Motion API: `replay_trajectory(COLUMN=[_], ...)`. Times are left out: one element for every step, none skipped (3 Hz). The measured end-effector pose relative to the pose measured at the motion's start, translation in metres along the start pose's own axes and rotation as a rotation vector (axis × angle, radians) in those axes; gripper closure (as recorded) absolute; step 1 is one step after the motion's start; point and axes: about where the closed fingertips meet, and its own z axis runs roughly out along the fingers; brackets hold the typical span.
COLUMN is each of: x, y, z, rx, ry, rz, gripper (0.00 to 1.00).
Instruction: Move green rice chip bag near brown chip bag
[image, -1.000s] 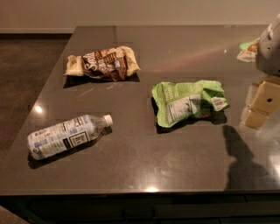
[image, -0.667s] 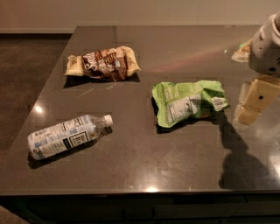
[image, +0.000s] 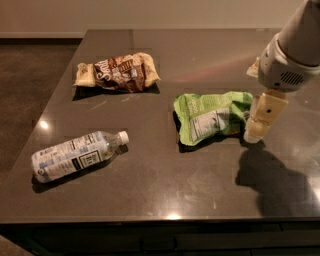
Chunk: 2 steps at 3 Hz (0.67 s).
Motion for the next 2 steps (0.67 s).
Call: replay_trajectory(x=[-0.006,-0.009], y=[-0.013,-0.021], z=[0.024,0.044], rx=[0.0,-0.018], ry=[0.004,0.018], rz=[-0.005,-0.017], gripper=[0.0,0.0])
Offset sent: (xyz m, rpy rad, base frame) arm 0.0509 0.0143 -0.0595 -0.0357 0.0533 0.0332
